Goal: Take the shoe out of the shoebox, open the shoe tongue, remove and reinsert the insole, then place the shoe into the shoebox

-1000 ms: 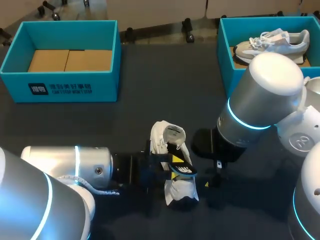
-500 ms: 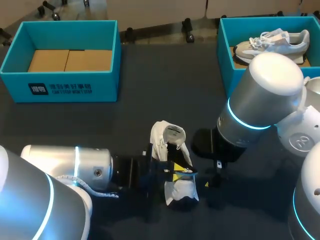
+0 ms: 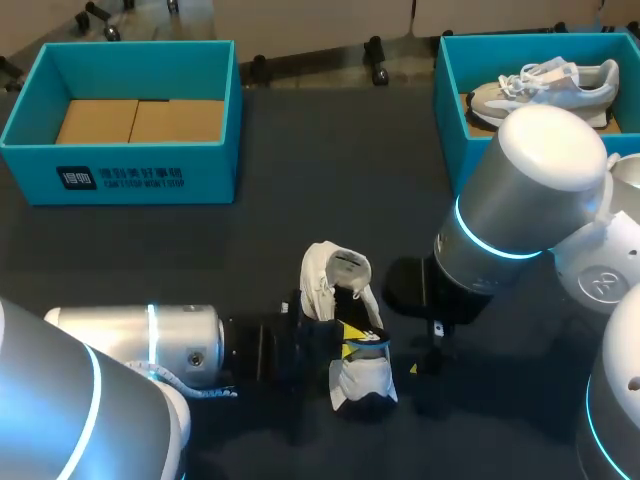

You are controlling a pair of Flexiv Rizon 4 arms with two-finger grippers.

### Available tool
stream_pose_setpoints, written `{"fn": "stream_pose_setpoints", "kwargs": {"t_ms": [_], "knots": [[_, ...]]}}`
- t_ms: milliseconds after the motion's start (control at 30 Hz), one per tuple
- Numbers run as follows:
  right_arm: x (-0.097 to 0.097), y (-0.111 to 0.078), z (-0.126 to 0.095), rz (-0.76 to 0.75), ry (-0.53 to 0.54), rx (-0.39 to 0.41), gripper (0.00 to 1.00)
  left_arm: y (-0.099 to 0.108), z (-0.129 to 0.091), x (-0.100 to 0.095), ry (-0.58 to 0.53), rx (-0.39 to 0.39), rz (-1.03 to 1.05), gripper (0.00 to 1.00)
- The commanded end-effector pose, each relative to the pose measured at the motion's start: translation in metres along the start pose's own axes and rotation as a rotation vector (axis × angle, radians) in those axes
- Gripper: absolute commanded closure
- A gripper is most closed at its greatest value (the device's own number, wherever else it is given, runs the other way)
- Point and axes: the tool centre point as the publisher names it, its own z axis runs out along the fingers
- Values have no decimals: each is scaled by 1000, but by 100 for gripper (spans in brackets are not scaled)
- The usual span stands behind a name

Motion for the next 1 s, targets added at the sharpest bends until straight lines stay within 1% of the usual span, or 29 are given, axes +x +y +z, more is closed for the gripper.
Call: {"fn": "stream_pose_setpoints", "kwargs": {"t_ms": [33, 233, 367, 400, 433, 500, 533, 600, 633, 667, 700, 1000], "knots": [[1, -2, 0, -1, -2, -4, 0, 5, 11, -1, -9, -22, 0, 100], [1, -2, 0, -1, -2, -4, 0, 14, 13, -4, -4, -52, 1, 100], [1, -2, 0, -1, -2, -4, 0, 14, 10, -6, 1, -51, -21, 100], [1, -2, 0, -1, -2, -4, 0, 13, 9, -5, 3, -50, -25, 98], [1, -2, 0, -1, -2, -4, 0, 13, 8, -5, 3, -50, -24, 85], [1, -2, 0, -1, -2, -4, 0, 11, 6, -4, 16, -41, -41, 82], [1, -2, 0, -1, -2, -4, 0, 10, 4, -4, 19, -37, -49, 78], [1, -2, 0, -1, -2, -4, 0, 9, 3, -4, 26, -32, -62, 75], [1, -2, 0, -1, -2, -4, 0, 9, 2, -4, 27, -28, -76, 72], [1, -2, 0, -1, -2, -4, 0, 7, 0, -4, 37, -19, -96, 71], [1, -2, 0, -1, -2, -4, 0, 5, -1, -4, 40, -13, -109, 73], [1, -2, 0, -1, -2, -4, 0, -10, -7, -3, 61, 28, -121, 75]]}}
